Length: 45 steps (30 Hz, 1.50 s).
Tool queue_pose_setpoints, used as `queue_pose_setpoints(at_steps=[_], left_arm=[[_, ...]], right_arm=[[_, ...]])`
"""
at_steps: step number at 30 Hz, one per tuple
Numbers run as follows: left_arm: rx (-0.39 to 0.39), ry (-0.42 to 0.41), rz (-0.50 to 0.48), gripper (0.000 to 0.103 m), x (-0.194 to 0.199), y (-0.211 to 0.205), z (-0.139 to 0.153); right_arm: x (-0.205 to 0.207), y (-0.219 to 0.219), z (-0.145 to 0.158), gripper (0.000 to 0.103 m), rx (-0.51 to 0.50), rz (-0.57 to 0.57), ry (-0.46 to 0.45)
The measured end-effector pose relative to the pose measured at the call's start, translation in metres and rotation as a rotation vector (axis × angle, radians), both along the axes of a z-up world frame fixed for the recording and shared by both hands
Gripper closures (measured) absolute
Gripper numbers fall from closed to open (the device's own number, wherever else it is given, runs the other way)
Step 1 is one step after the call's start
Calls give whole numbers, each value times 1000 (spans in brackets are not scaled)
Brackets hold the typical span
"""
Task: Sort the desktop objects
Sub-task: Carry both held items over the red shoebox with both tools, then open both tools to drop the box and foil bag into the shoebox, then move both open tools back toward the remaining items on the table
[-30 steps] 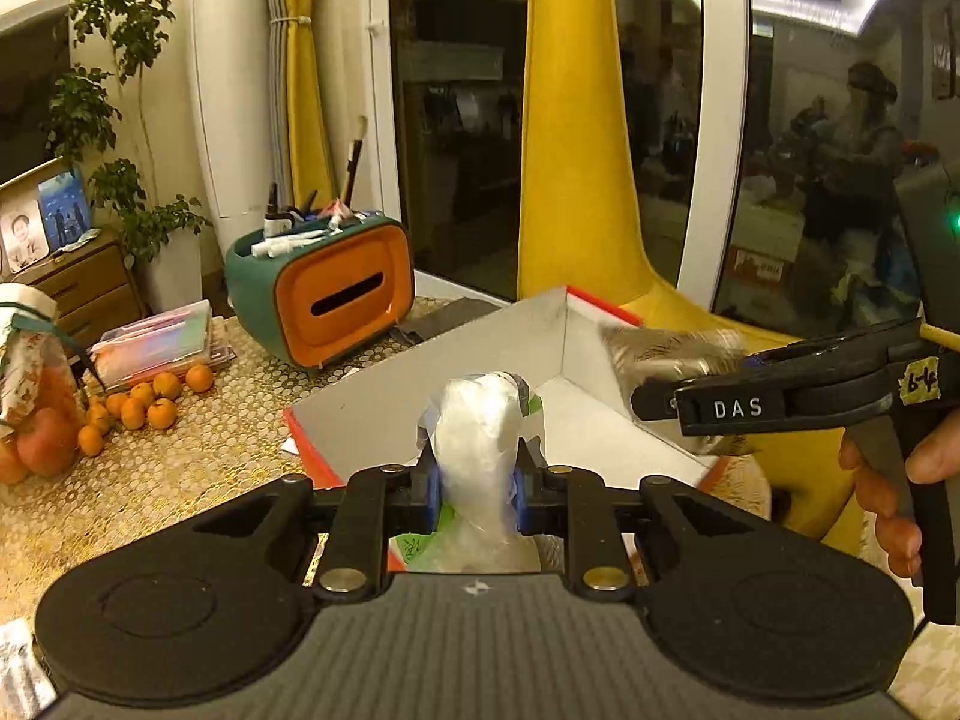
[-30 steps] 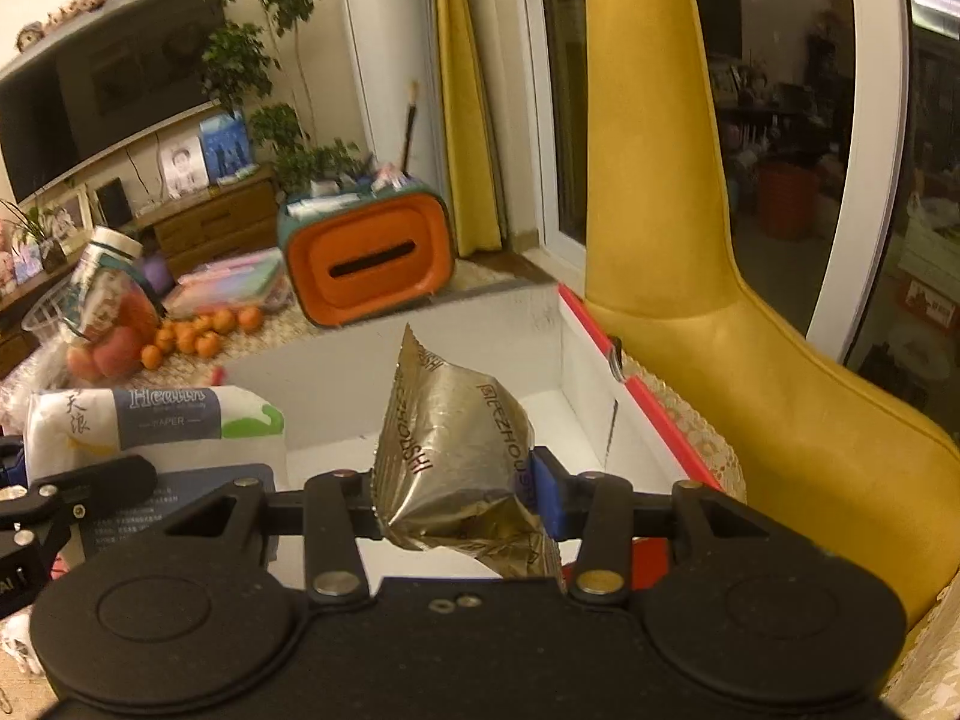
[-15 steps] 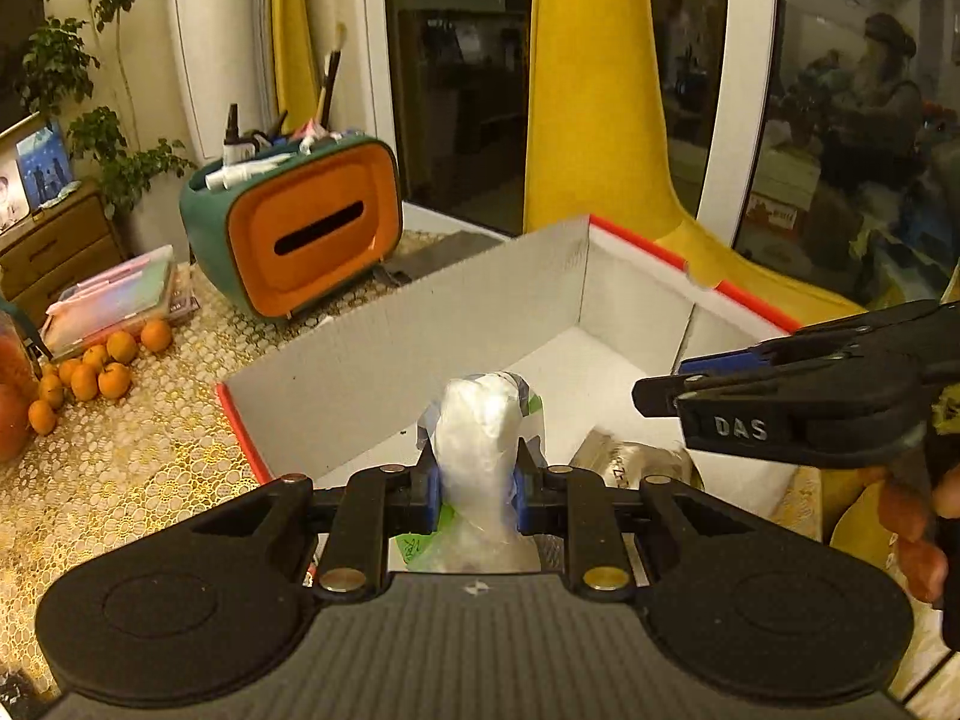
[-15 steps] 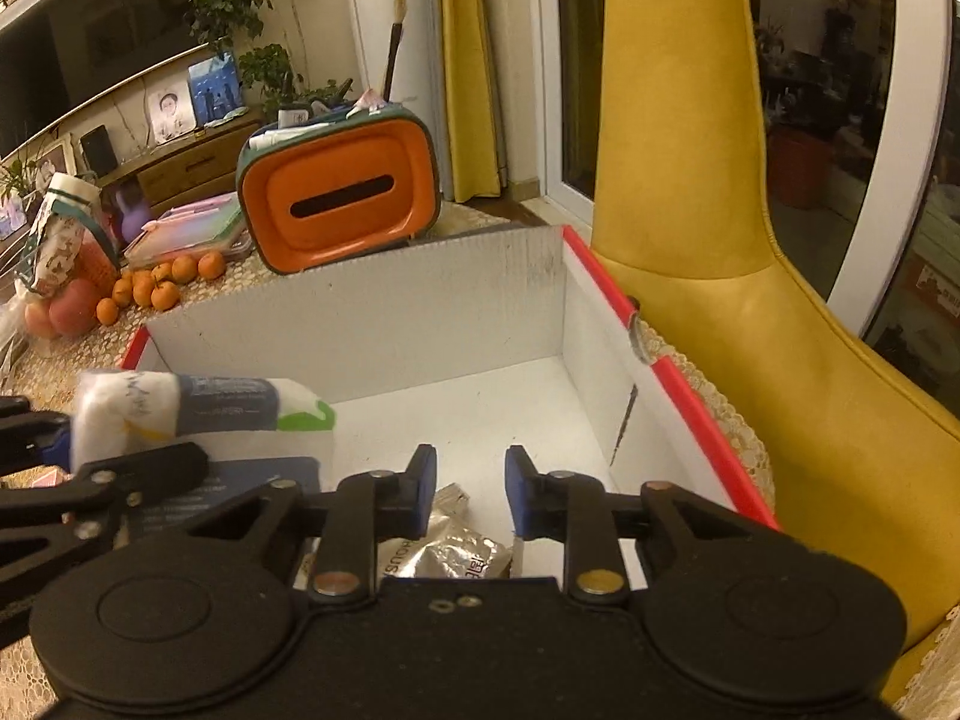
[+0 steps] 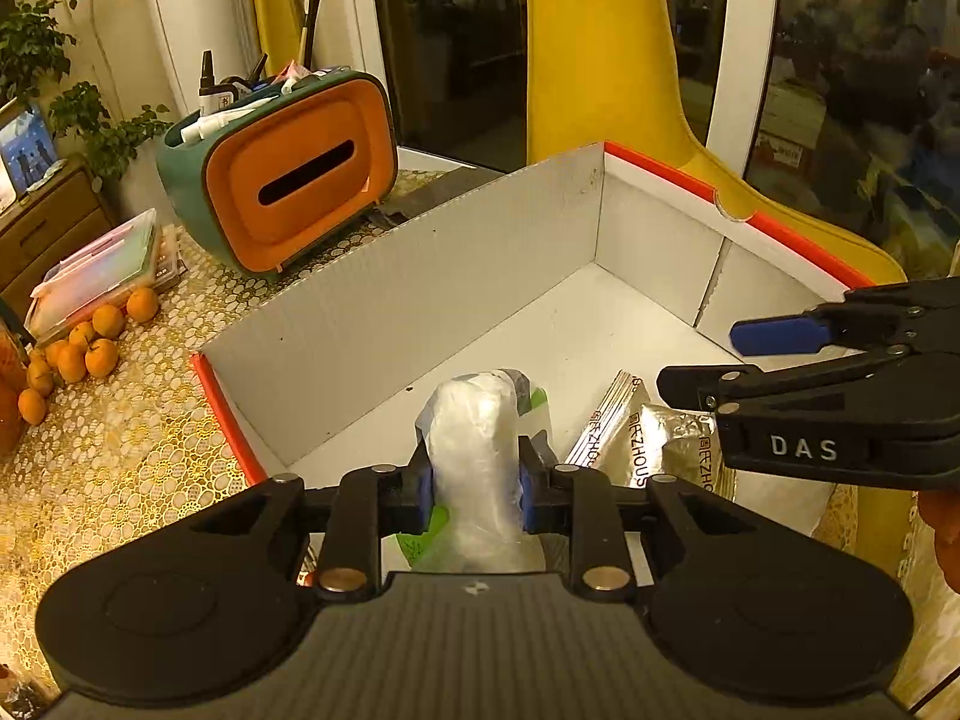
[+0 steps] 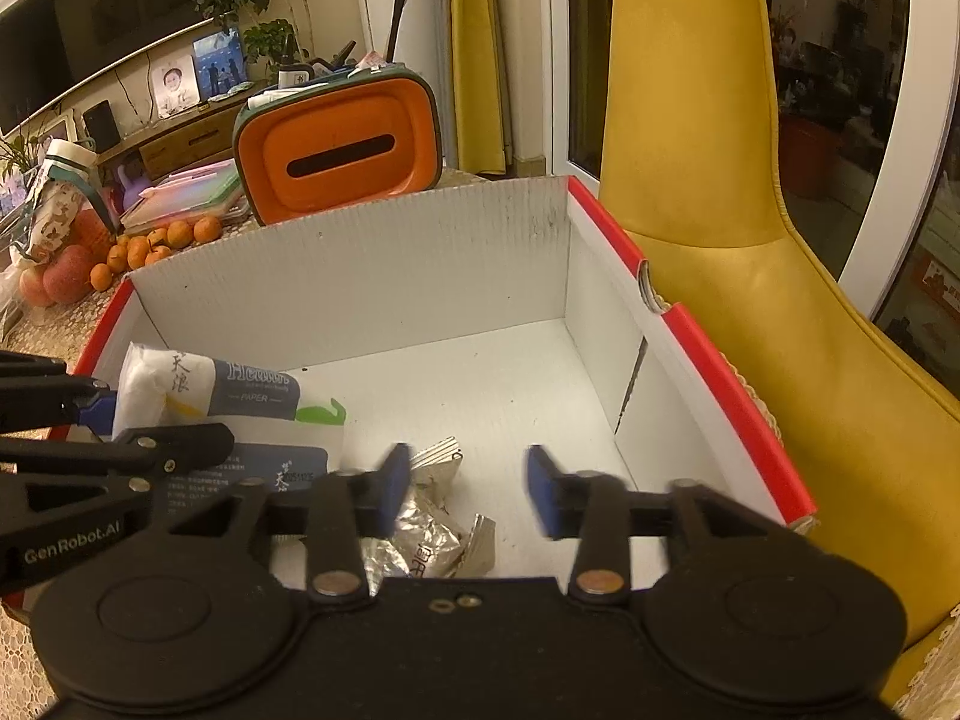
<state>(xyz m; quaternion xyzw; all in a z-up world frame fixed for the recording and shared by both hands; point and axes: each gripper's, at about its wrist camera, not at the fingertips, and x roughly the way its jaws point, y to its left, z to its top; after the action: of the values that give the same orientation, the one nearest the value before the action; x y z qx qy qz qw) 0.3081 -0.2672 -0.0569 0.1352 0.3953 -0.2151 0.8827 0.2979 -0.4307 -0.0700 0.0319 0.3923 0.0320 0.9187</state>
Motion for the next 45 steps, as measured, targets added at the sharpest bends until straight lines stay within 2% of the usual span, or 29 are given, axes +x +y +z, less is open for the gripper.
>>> queue_pose_setpoints(at_steps=[3,6,7,8,10,23,32,38,45], left_arm=[[1,5,0,78,-1,1,2],[11,-4,6,72,-4,3,5],[16,-15,10,64,-5,3,7],[18,-28,14,43,-7,4,9],[14,-64,27,22,-12,7,15],[-91,-112,23,22,-51,35,50],[-157,-167,50,22,-93,65,72],[-181,-193,65,22,-118,87,80],[-232,-215,104,22,-146,117,84]], right_arm=[[-4,0,3,40,0,1,-17],[-9,0,7,39,5,5,-27],[-10,0,9,39,3,5,-30],[-11,0,11,39,2,6,-32],[-13,1,14,39,2,4,-36],[-40,8,43,39,21,26,-75],[-80,30,68,36,-4,84,-148],[-104,45,82,36,24,99,-185],[-127,68,90,27,5,127,-224]])
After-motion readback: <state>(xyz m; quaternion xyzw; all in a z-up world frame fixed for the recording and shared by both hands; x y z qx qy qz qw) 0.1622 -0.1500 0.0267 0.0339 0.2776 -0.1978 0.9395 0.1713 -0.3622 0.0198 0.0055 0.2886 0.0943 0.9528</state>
